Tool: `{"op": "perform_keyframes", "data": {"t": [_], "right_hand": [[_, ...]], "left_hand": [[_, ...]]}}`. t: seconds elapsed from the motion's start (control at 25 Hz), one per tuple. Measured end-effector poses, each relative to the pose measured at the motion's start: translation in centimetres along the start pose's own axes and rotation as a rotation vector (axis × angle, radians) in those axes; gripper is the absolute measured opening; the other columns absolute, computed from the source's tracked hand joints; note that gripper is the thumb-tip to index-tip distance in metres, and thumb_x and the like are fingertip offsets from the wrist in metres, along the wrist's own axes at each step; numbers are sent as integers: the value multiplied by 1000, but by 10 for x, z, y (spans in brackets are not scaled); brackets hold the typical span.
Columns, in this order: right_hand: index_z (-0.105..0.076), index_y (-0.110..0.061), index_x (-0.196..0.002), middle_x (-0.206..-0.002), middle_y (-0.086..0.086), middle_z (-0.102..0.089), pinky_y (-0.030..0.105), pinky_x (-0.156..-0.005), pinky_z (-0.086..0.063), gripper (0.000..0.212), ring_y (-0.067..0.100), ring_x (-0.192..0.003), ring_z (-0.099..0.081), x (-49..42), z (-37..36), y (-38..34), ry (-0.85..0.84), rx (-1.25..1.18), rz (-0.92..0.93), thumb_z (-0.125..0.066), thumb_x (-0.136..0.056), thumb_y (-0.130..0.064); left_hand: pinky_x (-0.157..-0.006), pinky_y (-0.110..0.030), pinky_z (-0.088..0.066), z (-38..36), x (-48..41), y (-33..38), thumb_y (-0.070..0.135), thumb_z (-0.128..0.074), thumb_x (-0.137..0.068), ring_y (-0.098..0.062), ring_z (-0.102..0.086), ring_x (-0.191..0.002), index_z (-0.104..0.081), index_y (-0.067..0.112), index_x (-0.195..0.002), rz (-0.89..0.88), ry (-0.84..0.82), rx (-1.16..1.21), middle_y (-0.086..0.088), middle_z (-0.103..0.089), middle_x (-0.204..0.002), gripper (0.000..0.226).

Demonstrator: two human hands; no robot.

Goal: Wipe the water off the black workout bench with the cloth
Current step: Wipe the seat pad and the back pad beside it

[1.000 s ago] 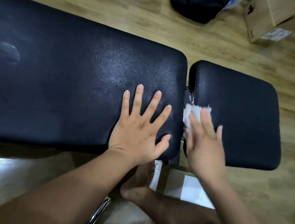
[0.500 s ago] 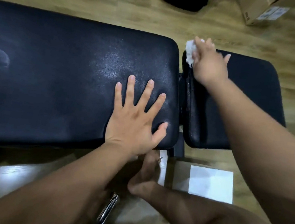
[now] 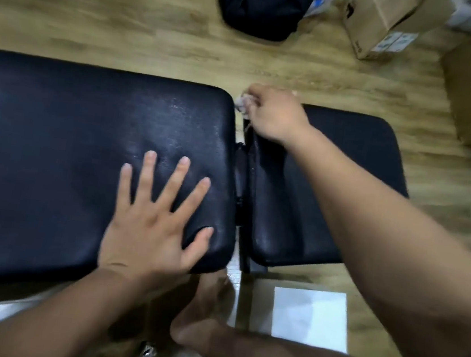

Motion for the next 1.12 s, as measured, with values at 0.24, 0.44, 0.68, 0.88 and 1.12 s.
{"op": "perform_keyframes", "data": {"t": [0.24,0.44,0.68,0.88,1.12], "right_hand": [[-57,-25,-121,-126,9,-63,58,-111,-27,52,34,-121,-54,13,21,131,143,-28,-372,-27,-90,-54],[-59,-24,-125,-119,3,-68,42,-100,-44,51,30,-114,-60,45,40,228,202,-103,-589,-35,-89,-51],[-54,-19,-75,-67,-1,-49,22,-55,-42,40,15,-58,-48,132,22,231,236,-364,-919,-37,-97,-48],[-63,-16,-88,-85,7,-63,27,-67,-41,35,23,-73,-54,214,-16,198,522,-581,-1093,-41,-95,-41],[-34,-20,-147,-137,4,-55,23,-78,-56,52,21,-107,-63,247,-52,136,320,-799,-1185,-37,-98,-34]], "left_hand": [[-115,-67,-12,0,-1,1,61,-38,-86,-50,-14,-146,-43,26,-148,16,27,-14,-12,-31,-159,71],[-114,-67,-12,-2,1,-1,61,-38,-86,-50,-15,-145,-44,25,-147,6,40,5,-12,-31,-158,71],[-115,-67,-10,-3,0,1,63,-36,-88,-50,-11,-146,-39,27,-150,-2,40,20,-12,-28,-160,71],[-115,-66,-6,0,1,2,67,-20,-89,-50,-3,-147,-29,30,-153,-2,-19,-27,-10,-17,-164,75],[-115,-66,-3,2,1,-1,70,-2,-88,-50,6,-146,-9,33,-156,-13,-65,-31,-8,-1,-166,78]]}}
Point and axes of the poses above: each hand's wrist, its own x-axis away from the middle knuckle, its own z-axis out of the back of the hand, y = z × x, the point moved 1 cm from there along -x, towards the middle knuckle
